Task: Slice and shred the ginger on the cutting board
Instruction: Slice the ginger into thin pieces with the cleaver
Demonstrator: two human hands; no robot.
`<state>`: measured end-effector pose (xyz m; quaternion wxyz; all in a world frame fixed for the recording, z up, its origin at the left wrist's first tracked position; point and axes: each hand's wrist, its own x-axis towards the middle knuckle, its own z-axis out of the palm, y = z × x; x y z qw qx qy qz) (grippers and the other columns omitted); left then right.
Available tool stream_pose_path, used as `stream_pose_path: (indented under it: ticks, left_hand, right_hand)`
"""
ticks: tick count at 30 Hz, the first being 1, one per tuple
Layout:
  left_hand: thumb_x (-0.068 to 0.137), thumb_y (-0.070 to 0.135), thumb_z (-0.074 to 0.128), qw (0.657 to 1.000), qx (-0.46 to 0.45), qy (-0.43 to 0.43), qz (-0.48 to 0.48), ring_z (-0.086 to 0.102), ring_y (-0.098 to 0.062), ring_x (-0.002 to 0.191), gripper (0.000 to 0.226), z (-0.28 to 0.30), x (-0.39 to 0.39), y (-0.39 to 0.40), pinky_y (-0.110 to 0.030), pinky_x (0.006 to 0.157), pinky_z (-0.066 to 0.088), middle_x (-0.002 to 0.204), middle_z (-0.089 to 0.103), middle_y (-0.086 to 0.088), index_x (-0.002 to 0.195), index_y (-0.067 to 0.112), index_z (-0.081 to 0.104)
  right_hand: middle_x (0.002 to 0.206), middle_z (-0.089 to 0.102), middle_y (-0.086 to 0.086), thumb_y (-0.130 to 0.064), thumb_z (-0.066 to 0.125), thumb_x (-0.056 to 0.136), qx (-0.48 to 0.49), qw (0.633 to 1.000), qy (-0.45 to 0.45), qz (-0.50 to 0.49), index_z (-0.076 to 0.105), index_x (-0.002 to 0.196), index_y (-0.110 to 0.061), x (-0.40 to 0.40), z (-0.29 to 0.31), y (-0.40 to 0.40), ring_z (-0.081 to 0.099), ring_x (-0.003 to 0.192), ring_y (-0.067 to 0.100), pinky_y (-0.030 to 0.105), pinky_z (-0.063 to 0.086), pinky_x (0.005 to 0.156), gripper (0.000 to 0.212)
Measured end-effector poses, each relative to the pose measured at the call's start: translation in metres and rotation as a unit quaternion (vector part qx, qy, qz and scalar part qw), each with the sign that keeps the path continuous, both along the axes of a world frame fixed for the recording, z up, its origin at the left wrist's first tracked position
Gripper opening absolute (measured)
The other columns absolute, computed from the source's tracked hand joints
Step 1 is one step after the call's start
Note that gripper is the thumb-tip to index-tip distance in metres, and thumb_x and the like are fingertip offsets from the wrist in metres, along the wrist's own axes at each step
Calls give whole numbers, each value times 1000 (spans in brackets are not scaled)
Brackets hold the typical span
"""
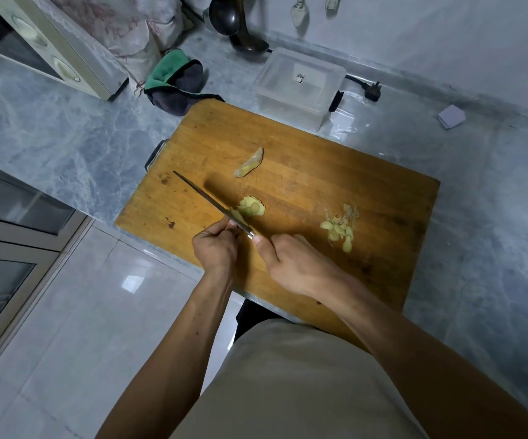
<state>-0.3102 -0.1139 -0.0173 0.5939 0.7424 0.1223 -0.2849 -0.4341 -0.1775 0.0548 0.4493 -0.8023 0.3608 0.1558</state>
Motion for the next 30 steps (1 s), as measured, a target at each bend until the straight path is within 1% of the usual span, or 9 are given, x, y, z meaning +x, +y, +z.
stream_pose_path:
  ticks: [4, 8, 12, 15, 17, 20, 23, 26, 30]
  left_hand:
    - [91, -12, 51, 1000, 7, -4, 5, 68, -24, 80, 24, -2, 2, -1, -38, 82, 60, 79, 71, -7, 101, -8, 73]
    - [90, -14, 49, 1000, 17, -14, 2, 67, -13, 66, 27, -1, -1, -1, -32, 76, 61, 75, 71, -5, 98, -7, 74]
    - [88, -16, 52, 1000, 2, -10, 6, 67, -19, 72, 24, 0, 2, -1, -36, 80, 60, 76, 70, -8, 97, -8, 73]
    - [88, -15, 51, 1000, 15, -13, -3, 66, -18, 69, 25, -1, 2, 0, -30, 73, 61, 75, 70, -8, 99, -9, 73]
    - [89, -14, 52, 1000, 15, -4, 6, 66, -19, 69, 25, 2, 1, 0, -30, 74, 61, 76, 70, -7, 99, -6, 73]
    - [91, -10, 56, 999, -1, 26, 28, 67, -10, 64, 21, 7, 1, -2, -32, 79, 61, 77, 70, -3, 100, -2, 74]
    - [89, -8, 64, 997, -26, 52, 48, 68, -7, 63, 16, 7, 2, -3, -35, 80, 61, 76, 71, -3, 102, -3, 73]
    - [89, -5, 65, 996, -32, 67, 59, 68, -16, 78, 14, 5, 4, -2, -35, 82, 60, 80, 71, -5, 100, -1, 74]
    - [91, -2, 66, 996, -36, 69, 53, 69, -19, 84, 15, 3, 5, 1, -35, 81, 60, 85, 72, -7, 104, -1, 73]
  right_hand:
    - [114, 51, 10, -61, 21, 104, 8, 1000, 9, 0, 50, 97, -21, 3, 0, -1, 53, 101, 24, 40, 48, 87, 50]
    - [116, 51, 11, -60, 21, 104, 8, 1000, 17, 2, 50, 97, -20, 8, -2, -1, 56, 104, 27, 43, 49, 90, 51]
    - [125, 54, 16, -61, 21, 104, 9, 1000, 15, -7, 57, 105, -16, 14, -4, -3, 57, 110, 32, 45, 49, 92, 58]
    - [126, 53, 17, -60, 21, 104, 11, 1000, 13, -9, 58, 109, -14, 13, -7, -2, 56, 114, 34, 42, 46, 91, 59]
    - [119, 55, 16, -61, 22, 104, 6, 1000, 6, -11, 54, 95, -17, 12, -11, -1, 57, 107, 33, 40, 46, 86, 55]
    - [90, 57, 8, -59, 24, 105, -2, 1000, -24, -21, 45, 71, -22, 11, -16, -6, 54, 84, 25, 36, 43, 76, 55]
    - [68, 53, 0, -56, 25, 106, -3, 998, -55, -34, 49, 64, -18, 6, -12, -10, 54, 69, 20, 38, 46, 69, 62]
    - [65, 55, 1, -54, 26, 107, -4, 997, -75, -30, 52, 65, -15, -2, -4, -7, 57, 66, 20, 41, 49, 70, 63]
    - [65, 49, -1, -56, 27, 106, -13, 996, -87, -22, 45, 62, -21, -8, -4, -4, 50, 63, 17, 36, 41, 64, 59]
